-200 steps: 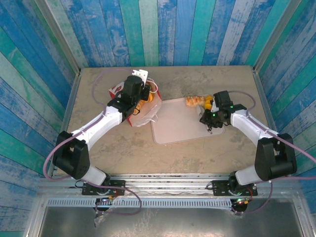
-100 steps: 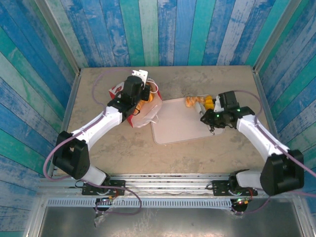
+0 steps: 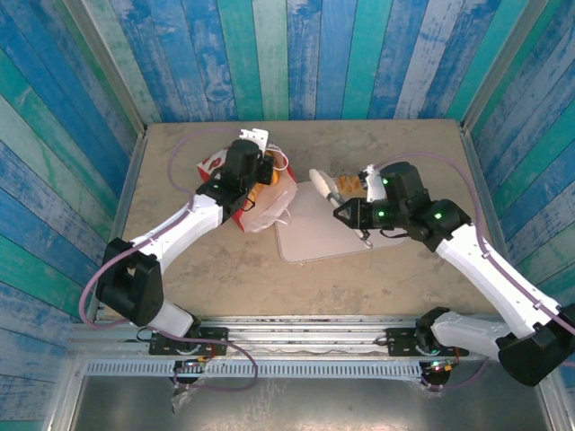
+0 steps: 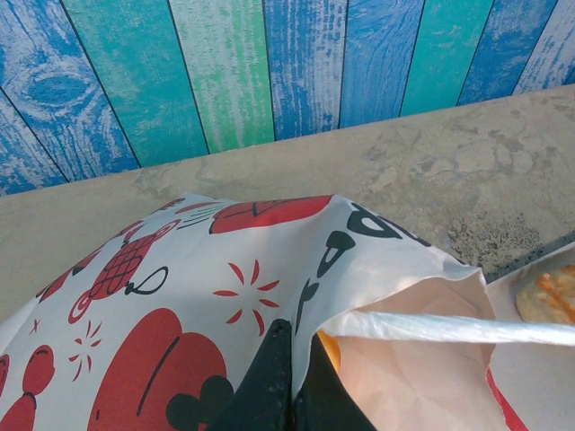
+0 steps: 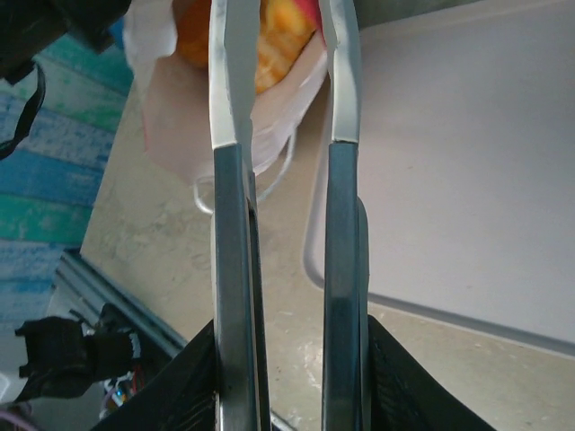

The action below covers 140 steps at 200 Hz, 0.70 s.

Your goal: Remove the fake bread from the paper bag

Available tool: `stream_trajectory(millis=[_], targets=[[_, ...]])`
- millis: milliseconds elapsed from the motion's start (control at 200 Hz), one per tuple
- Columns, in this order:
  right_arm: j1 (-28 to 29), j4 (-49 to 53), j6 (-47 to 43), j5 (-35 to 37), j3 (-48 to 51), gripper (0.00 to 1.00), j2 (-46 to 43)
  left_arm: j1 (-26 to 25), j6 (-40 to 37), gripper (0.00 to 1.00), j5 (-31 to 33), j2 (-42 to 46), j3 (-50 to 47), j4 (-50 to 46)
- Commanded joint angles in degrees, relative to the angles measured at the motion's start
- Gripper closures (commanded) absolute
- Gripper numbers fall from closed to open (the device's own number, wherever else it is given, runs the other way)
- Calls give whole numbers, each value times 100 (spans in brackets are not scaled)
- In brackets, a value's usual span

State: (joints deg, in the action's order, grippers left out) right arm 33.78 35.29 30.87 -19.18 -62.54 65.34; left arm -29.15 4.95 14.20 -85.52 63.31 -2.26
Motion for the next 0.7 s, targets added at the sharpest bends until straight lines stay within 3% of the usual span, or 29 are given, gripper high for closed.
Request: stream_trajectory(millis=[0, 316, 696], targets=[[385, -256, 68, -21, -283, 62, 315, -12, 168, 99, 1, 409, -52, 226], [861, -399, 75, 47, -577, 62, 1124, -13, 329, 99, -90, 387, -126, 398], [845, -497, 33, 195, -1512, 60, 2674, -13, 501, 98, -189, 404, -222, 446]])
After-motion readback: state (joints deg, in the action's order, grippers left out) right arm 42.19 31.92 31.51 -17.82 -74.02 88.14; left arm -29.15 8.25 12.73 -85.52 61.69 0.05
